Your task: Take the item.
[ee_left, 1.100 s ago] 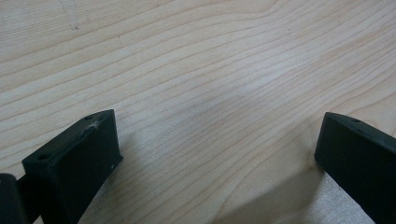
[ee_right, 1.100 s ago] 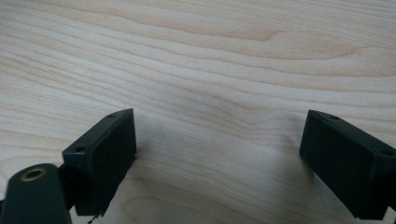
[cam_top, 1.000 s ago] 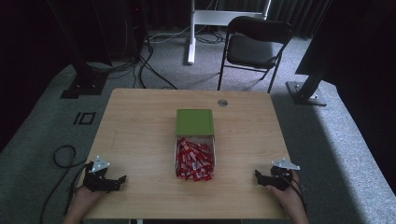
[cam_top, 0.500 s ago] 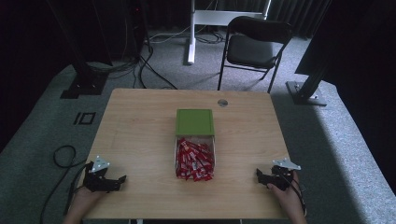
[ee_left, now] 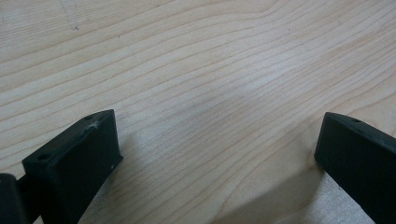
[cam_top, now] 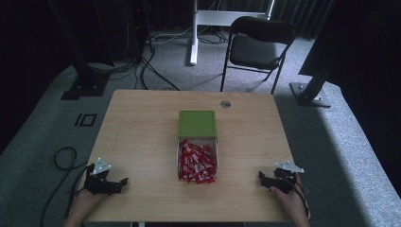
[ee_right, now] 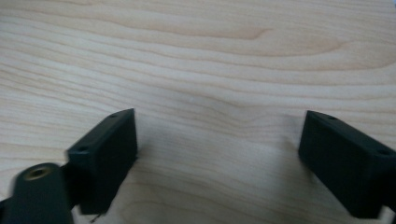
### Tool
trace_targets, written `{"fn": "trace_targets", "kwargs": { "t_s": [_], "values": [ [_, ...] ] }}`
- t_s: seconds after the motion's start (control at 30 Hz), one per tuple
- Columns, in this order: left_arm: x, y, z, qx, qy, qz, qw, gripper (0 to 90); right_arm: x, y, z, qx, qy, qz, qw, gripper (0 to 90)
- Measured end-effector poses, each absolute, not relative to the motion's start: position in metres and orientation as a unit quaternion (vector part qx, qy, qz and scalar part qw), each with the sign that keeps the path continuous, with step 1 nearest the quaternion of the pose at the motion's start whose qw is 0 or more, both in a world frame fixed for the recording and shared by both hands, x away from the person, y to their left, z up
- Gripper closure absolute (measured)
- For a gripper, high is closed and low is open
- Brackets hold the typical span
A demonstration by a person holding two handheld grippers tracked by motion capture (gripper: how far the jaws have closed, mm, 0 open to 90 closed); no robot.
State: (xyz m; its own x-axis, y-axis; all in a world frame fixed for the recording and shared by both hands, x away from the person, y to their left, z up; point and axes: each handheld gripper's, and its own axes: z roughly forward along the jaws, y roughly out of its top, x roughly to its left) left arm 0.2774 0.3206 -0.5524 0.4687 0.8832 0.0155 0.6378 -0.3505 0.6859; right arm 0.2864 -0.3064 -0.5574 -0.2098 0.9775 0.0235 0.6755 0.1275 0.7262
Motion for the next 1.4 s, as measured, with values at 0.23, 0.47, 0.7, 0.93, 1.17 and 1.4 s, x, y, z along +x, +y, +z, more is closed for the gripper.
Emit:
{"fn": "trace_targets", "kwargs": {
  "t_s": [0.23,0.47,0.7,0.93,1.17,1.4],
  "values": [
    [0.277,0.321,-0.552,0.798,0.477,0.196,0.313,0.8,0.289,-0.303,-0.55,0.576,0.712,0.319,0.243,13.2],
    [0.277,0.321,-0.552,0.798,0.477,0.196,0.313,0.8,0.29,-0.303,-0.54,0.572,0.71,0.326,0.249,13.3],
    [0.277,0.321,-0.552,0.798,0.477,0.196,0.313,0.8,0.292,-0.301,-0.527,0.564,0.71,0.334,0.258,13.3],
    [0.277,0.321,-0.552,0.798,0.477,0.196,0.313,0.8,0.294,-0.296,-0.513,0.554,0.709,0.345,0.267,13.3],
    [0.277,0.321,-0.552,0.798,0.476,0.197,0.313,0.8,0.297,-0.289,-0.5,0.546,0.706,0.366,0.264,13.3],
    [0.277,0.321,-0.552,0.798,0.476,0.196,0.313,0.8,0.298,-0.279,-0.49,0.529,0.713,0.377,0.263,13.4]
  ]
}}
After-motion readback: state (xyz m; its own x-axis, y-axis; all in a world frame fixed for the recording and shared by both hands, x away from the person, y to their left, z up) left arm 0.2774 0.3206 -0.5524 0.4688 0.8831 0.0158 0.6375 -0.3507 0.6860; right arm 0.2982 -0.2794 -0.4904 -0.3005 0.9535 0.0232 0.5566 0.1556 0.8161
